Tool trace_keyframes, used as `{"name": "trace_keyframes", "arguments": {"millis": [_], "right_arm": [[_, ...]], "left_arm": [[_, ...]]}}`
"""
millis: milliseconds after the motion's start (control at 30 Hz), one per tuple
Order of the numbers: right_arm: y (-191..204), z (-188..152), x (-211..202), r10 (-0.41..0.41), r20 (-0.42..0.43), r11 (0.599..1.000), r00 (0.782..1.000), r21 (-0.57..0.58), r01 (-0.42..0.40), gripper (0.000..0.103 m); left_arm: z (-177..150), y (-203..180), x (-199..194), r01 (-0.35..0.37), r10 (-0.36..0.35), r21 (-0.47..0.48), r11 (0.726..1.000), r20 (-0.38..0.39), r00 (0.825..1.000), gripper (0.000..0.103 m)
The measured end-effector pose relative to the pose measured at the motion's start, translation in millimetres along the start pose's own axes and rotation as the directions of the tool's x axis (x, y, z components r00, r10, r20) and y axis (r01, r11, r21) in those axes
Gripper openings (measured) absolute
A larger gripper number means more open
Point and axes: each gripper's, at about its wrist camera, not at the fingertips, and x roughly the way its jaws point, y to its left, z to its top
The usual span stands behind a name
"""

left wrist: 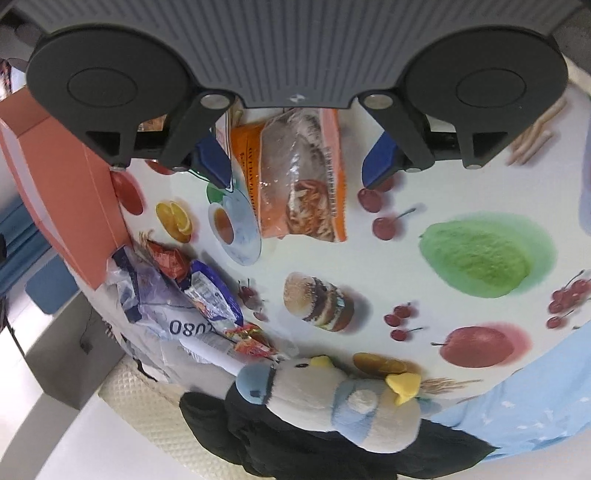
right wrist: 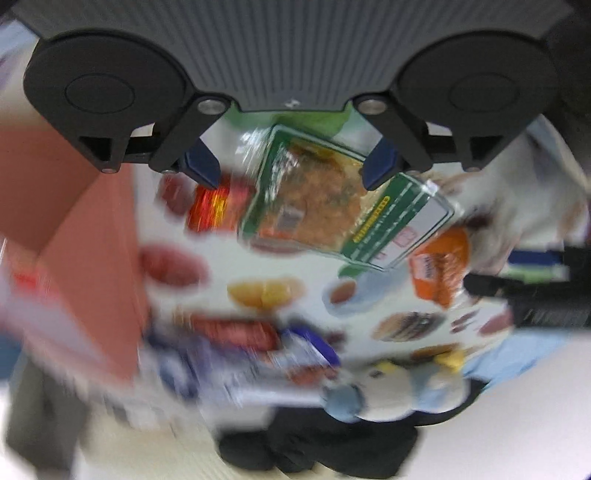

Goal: Organize snacks
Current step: 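Grasp orange-edged clear bag with left tool while right tool grasps green-labelled bag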

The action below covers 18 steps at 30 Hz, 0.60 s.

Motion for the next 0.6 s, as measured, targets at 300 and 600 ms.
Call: {"name": "trace_keyframes", "arguments": {"millis": [300,600], "right_arm": [[3,-3,18,-0.003,-0.010,0.999,1.000,0.053,0.003,0.085],[5,1,16,0.026,-0.002,0.999,1.000,0.035,-0.026,0.057]], "left_arm": [[0,-12,21,-0.038,0.039,0.078,0.996,-0.008,0.999,0.079],[-2,-22,26,-0.057,0.060,0.100,0.993,-0.023,0.998,0.064]]}}
